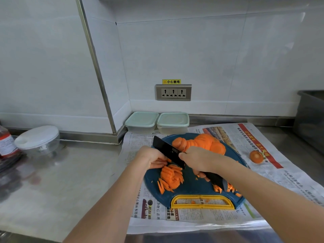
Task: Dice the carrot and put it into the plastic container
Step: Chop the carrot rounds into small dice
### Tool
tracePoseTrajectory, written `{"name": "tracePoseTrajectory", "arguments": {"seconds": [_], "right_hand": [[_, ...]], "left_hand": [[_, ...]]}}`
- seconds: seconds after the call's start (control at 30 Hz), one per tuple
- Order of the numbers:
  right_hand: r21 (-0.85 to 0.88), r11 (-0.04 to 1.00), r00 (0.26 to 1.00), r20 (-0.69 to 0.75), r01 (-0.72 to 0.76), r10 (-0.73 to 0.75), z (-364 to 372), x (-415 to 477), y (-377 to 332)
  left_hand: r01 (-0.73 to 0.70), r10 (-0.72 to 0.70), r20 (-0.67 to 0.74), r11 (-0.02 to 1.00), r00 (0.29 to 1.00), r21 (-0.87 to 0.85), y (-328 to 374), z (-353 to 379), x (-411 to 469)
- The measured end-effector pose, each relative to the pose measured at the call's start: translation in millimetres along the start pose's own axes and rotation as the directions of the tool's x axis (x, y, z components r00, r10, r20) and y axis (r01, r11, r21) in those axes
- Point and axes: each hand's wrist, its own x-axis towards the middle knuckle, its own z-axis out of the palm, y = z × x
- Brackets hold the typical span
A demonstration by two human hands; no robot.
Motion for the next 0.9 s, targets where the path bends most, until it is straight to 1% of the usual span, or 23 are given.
{"name": "tracePoseTrajectory", "arguments": {"seconds": [0.13, 0.2, 0.27, 0.37, 0.43, 0.53, 0.6, 0.7, 0.77, 0.8, 0.83, 0.9], "right_hand": [[0.006, 0.999, 0.999, 0.009, -0.033, 0.033, 3.7, 4.2, -0.1], [-0.015, 0.999, 0.999, -0.021, -0.039, 0.039, 9.7, 5.5, -3.0], [-0.022, 0.999, 0.995, -0.085, -0.045, 0.043, 16.9, 8.2, -8.7], [-0.062, 0.997, 0.997, -0.072, -0.038, 0.033, 17.4, 10.4, -11.4], [0.015, 1.000, 0.999, -0.027, -0.023, 0.023, 9.1, 10.5, -5.3], [0.148, 0.989, 0.999, -0.011, -0.029, 0.031, -6.0, 4.7, 2.8], [0.218, 0.976, 0.999, -0.021, -0.019, 0.024, -15.4, -0.2, 5.3], [0.265, 0.964, 1.000, -0.022, 0.003, 0.003, -22.7, -4.9, 10.5], [0.280, 0.960, 1.000, -0.027, 0.008, 0.000, -21.4, -6.3, 12.6], [0.290, 0.957, 0.999, -0.035, 0.008, 0.002, -20.1, -6.6, 13.4], [0.301, 0.953, 0.999, -0.045, 0.013, 0.001, -18.5, -7.2, 14.2], [0.321, 0.946, 0.997, -0.072, 0.036, -0.013, -16.9, -8.7, 16.7]], "left_hand": [[-0.012, 0.012, 0.001, 1.000, 1.000, -0.002, -1.0, -0.7, 4.9], [-0.012, 0.012, 0.000, 1.000, 1.000, 0.005, -0.9, -1.6, 7.4], [-0.015, 0.015, -0.011, 1.000, 1.000, 0.000, -1.4, -2.5, 8.8], [-0.031, 0.031, -0.023, 1.000, 0.999, -0.004, -3.1, -2.5, 5.2], [-0.047, 0.047, -0.009, 0.999, 0.999, -0.008, -5.1, -2.4, 2.2], [-0.088, 0.088, 0.001, 0.996, 0.996, 0.021, -6.5, -1.7, -2.9], [-0.111, 0.111, 0.008, 0.989, 0.994, 0.097, -5.8, -2.4, -4.4], [-0.139, 0.140, 0.011, 0.966, 0.990, 0.218, -0.3, -7.4, -4.4], [-0.177, 0.189, -0.004, 0.927, 0.982, 0.331, 2.7, -12.3, -3.1], [-0.219, 0.240, -0.001, 0.887, 0.971, 0.406, 3.3, -14.3, -1.0], [-0.272, 0.297, 0.026, 0.833, 0.954, 0.482, 3.0, -15.5, 1.4], [-0.375, 0.382, 0.132, 0.683, 0.915, 0.626, 2.7, -14.9, 4.4]]}}
